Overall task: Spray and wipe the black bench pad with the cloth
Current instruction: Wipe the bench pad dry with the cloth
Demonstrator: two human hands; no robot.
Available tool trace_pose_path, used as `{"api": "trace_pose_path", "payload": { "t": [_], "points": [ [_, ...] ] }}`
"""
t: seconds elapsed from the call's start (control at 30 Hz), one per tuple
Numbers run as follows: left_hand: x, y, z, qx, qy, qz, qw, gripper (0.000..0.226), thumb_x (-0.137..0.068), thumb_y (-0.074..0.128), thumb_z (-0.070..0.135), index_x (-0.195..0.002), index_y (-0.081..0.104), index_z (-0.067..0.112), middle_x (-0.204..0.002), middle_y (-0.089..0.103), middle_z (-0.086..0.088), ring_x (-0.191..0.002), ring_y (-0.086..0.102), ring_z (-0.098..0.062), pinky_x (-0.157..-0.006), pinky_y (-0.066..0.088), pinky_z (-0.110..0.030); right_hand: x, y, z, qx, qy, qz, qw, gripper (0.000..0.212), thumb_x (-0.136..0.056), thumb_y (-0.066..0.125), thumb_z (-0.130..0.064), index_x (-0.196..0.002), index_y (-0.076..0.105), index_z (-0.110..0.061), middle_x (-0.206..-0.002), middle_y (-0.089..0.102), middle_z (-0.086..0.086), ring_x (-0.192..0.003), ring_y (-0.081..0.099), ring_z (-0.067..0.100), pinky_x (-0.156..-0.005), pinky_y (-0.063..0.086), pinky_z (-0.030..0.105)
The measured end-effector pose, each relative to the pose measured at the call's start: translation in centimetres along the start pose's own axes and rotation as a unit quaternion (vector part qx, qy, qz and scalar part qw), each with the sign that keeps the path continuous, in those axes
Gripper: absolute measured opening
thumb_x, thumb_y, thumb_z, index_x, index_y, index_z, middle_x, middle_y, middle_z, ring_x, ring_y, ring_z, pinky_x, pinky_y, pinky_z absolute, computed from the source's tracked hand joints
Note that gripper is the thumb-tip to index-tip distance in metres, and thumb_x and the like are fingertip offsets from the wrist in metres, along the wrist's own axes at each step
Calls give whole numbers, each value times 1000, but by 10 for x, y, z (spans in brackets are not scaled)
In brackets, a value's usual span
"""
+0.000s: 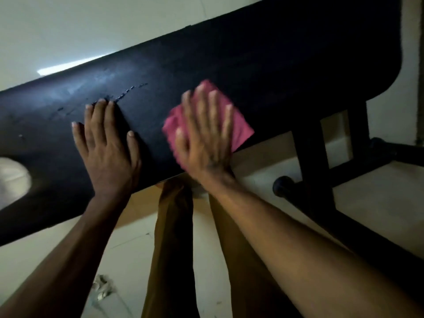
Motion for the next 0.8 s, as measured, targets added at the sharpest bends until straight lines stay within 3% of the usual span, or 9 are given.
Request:
{"api": "trace_pose_path", "payload": {
  "t": [0.1,0.2,0.27,0.37,0.43,0.5,0.6,0.67,0.8],
  "points": [
    [12,2,-18,-13,2,-23,1000,63,-105,34,37,-160,19,10,-168,15,-13,-157,7,-27,-127,1,-51,31,16,-49,22,-212,-65,975,65,-101,38,-46,-159,27,-20,-166,22,10,-155,16,29,-125,5,54],
    [13,2,-24,-14,15,-24,1000,63,-107,32,39,-160,19,10,-169,15,-13,-157,8,-28,-127,2,-52,12,14,-24,40,-288,-74,954,64,-101,33,-47,-159,27,-20,-165,26,10,-154,20,29,-125,4,50],
    [12,4,-24,-6,14,-18,1000,63,-107,32,39,-161,18,10,-169,15,-12,-157,8,-28,-127,2,-52,-22,2,23,67,-209,-53,974,63,-102,28,-46,-159,26,-17,-165,26,12,-154,20,31,-125,4,50],
    [13,6,-23,-8,6,-8,1000,62,-107,31,40,-161,17,12,-169,15,-11,-157,8,-26,-127,3,-53,-60,-20,83,111,8,4,994,63,-105,19,-47,-160,21,-16,-167,21,13,-155,17,30,-125,10,53],
    [14,6,-25,-16,6,-4,1000,62,-108,30,40,-161,17,12,-169,16,-10,-157,8,-25,-127,4,-52,-62,-21,74,124,117,31,985,64,-104,18,-47,-160,21,-16,-167,20,12,-155,16,30,-125,12,54],
    [14,8,-25,-14,12,-7,1000,61,-108,28,40,-161,16,13,-169,14,-9,-157,7,-24,-127,3,-52,-53,-20,41,102,162,48,980,65,-104,19,-48,-160,22,-16,-167,19,13,-155,15,31,-123,14,57],
    [14,3,-27,21,15,10,1000,56,-108,28,31,-160,22,11,-168,19,-9,-157,11,-24,-127,4,-52,-9,9,-45,60,-32,-36,997,66,-104,25,-46,-161,16,-15,-168,12,14,-156,9,32,-124,7,58],
    [12,-2,-29,68,16,21,997,54,-106,31,23,-158,28,8,-166,25,-11,-156,16,-25,-126,6,-53,29,23,-83,59,-191,-96,975,68,-103,33,-48,-161,15,-16,-168,12,13,-156,7,30,-125,5,56],
    [12,-3,-32,83,29,11,996,56,-103,37,16,-158,28,7,-166,26,-11,-155,18,-26,-126,8,-54,34,27,-65,63,-344,-123,928,71,-98,40,-51,-159,20,-20,-166,23,11,-154,14,29,-125,0,49]
  ]
}}
Point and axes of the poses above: each hand's wrist, its own x-axis away from the middle knuckle, its own y-axis out of the palm, z = x × y, the point moved 9 cm from there along -x, towards the middle knuckle
